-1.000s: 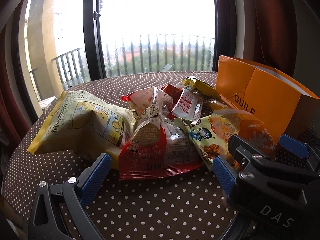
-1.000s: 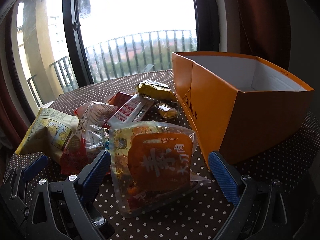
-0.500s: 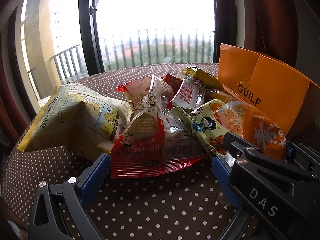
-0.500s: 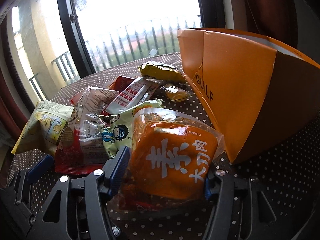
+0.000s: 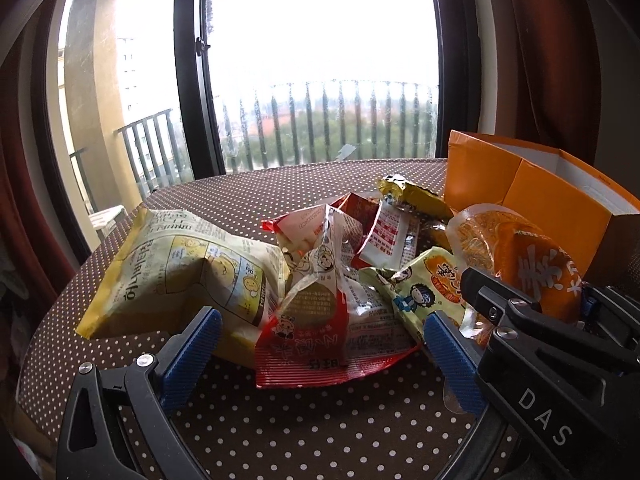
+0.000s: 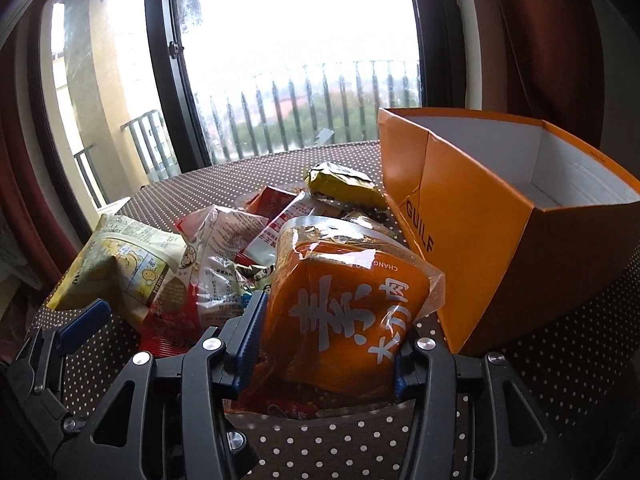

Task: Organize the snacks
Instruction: 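Grasp the orange packet with white characters using the right tool, then grasp the red-and-white pastry packet with the left tool while the right tool holds the orange packet, then carry both packets into the shoebox and open both tools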

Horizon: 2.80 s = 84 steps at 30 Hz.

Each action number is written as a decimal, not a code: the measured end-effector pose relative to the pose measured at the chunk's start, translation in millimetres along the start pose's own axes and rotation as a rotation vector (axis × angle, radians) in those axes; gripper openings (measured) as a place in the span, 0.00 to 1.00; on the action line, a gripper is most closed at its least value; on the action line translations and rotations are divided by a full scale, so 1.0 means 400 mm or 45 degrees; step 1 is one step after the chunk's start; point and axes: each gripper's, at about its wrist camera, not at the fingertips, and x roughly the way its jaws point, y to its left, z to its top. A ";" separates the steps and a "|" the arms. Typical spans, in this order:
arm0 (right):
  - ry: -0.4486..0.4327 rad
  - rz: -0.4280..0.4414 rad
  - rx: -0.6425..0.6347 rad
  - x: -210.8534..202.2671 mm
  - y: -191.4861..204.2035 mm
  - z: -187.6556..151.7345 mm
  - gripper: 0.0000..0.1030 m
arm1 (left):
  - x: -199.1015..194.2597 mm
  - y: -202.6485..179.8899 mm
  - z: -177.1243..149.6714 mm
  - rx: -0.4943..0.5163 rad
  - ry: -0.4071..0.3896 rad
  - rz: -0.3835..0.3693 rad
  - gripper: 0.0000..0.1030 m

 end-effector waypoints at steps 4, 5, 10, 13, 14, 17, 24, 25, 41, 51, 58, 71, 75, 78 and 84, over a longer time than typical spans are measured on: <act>-0.010 0.032 -0.017 0.011 0.005 0.024 0.52 | 0.013 0.008 0.026 0.025 -0.007 0.014 0.99; -0.013 0.043 -0.019 0.014 0.005 0.030 0.52 | 0.018 0.012 0.032 0.027 -0.002 0.012 0.99; -0.027 0.065 -0.045 0.035 0.009 0.063 0.52 | 0.047 0.023 0.062 0.013 0.011 -0.008 0.97; -0.023 0.075 -0.068 0.048 0.009 0.078 0.52 | 0.060 0.021 0.074 0.000 0.018 -0.018 0.95; -0.023 0.070 -0.073 0.051 0.011 0.083 0.52 | 0.067 0.018 0.080 0.001 0.021 -0.018 0.94; -0.012 0.055 -0.086 0.071 0.013 0.096 0.52 | 0.090 0.005 0.091 0.010 0.047 -0.030 0.87; 0.064 0.048 -0.100 0.114 0.008 0.114 0.52 | 0.152 0.035 0.100 -0.028 0.160 -0.057 0.79; 0.080 0.052 -0.095 0.124 0.010 0.116 0.52 | 0.164 0.041 0.098 -0.046 0.183 -0.065 0.76; 0.110 0.089 -0.100 0.133 0.014 0.110 0.52 | 0.170 0.027 0.074 -0.094 0.213 -0.148 0.36; 0.026 0.125 -0.115 0.076 0.029 0.115 0.52 | 0.077 0.013 0.079 -0.084 0.082 -0.115 0.31; -0.051 0.149 -0.110 0.024 0.032 0.146 0.52 | 0.001 0.008 0.108 -0.097 -0.006 -0.077 0.31; -0.191 0.181 -0.115 -0.058 0.023 0.228 0.52 | -0.106 -0.037 0.180 -0.096 -0.144 -0.052 0.31; -0.219 0.182 -0.116 -0.083 0.007 0.242 0.52 | -0.124 -0.061 0.205 -0.097 -0.173 -0.074 0.31; -0.240 0.164 -0.116 -0.092 -0.004 0.250 0.52 | -0.133 -0.081 0.215 -0.098 -0.177 -0.097 0.31; -0.263 0.134 -0.092 -0.115 -0.050 0.262 0.52 | -0.138 -0.125 0.239 -0.055 -0.204 -0.124 0.31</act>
